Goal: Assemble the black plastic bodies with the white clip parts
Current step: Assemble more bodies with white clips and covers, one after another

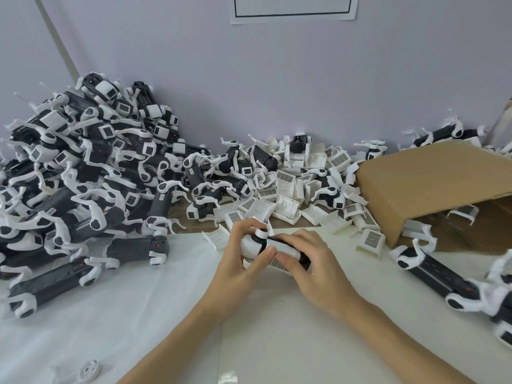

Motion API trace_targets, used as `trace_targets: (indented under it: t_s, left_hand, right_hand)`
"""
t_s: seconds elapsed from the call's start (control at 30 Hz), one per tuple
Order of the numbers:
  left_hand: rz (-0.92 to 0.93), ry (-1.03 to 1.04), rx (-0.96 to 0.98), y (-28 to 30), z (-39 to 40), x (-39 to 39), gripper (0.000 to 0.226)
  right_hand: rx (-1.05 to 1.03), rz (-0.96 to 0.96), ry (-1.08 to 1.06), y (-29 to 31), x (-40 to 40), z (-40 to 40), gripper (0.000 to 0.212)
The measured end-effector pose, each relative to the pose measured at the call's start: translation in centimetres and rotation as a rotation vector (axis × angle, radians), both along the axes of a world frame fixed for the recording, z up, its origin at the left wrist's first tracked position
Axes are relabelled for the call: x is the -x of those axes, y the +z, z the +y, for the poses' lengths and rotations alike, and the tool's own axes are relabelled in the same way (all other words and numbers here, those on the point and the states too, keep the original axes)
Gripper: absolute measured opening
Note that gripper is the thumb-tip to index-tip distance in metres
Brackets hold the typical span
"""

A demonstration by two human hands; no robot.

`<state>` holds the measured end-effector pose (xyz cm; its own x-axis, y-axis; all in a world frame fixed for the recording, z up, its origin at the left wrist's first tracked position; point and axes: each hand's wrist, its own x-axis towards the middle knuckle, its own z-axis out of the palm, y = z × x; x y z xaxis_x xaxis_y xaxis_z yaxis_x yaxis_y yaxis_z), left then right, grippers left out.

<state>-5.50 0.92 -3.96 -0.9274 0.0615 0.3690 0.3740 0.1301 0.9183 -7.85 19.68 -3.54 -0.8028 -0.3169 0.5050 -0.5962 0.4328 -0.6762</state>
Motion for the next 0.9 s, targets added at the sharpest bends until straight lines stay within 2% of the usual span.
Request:
trace_targets:
  t_s: [0.17,0.3,0.43,0.57,0.67,0.73,0.8,0.9]
  left_hand:
    - [-0.019,0.016,-0.01,-0.1,0.0,0.0,0.046]
    - [-0.017,0.012,-0.004,0.0,0.0,0.0,0.044]
    - [-0.045,0.036,-0.033,0.1,0.5,0.0,0.038]
    - [-0.068,0.096,-0.129,0.2,0.5,-0.1,0.032]
    - [-0.112,0.075,-0.191,0.6,0.3,-0.1,0.037]
    - [-0.105,0.071,-0.167,0.8,0.5,-0.2,0.036]
    - [-0.05,0.106,-0.121,0.7,0.6,-0.1,0.03]
    - [0.024,0.264,-0.111,0.5,0.5,-0.2,0.018]
  right_hand:
    - [0.006,-0.014,0.019,-0.3,0.1,-0.2,0.032]
    - [0.031,-0.043,0.04,0.3,0.3,0.2,0.029]
    - [-0.098,0.194,-0.092,0.0,-0.3,-0.2,0.047]
    - [-0.32,0.476,-0.059,-0.4,-0.5,-1.1,0.055]
    - [-0.253,0.423,-0.088,-0.1,-0.2,-0.7,0.053]
    - [-0.219,0.364,-0.098,-0.1,-0.2,-0.1,0.051]
    - [-0.055,0.219,-0.069,0.0,-0.3,0.1,0.047]
    - [0.246,0.002,-0.058,0.5,-0.1,-0.2,0.038]
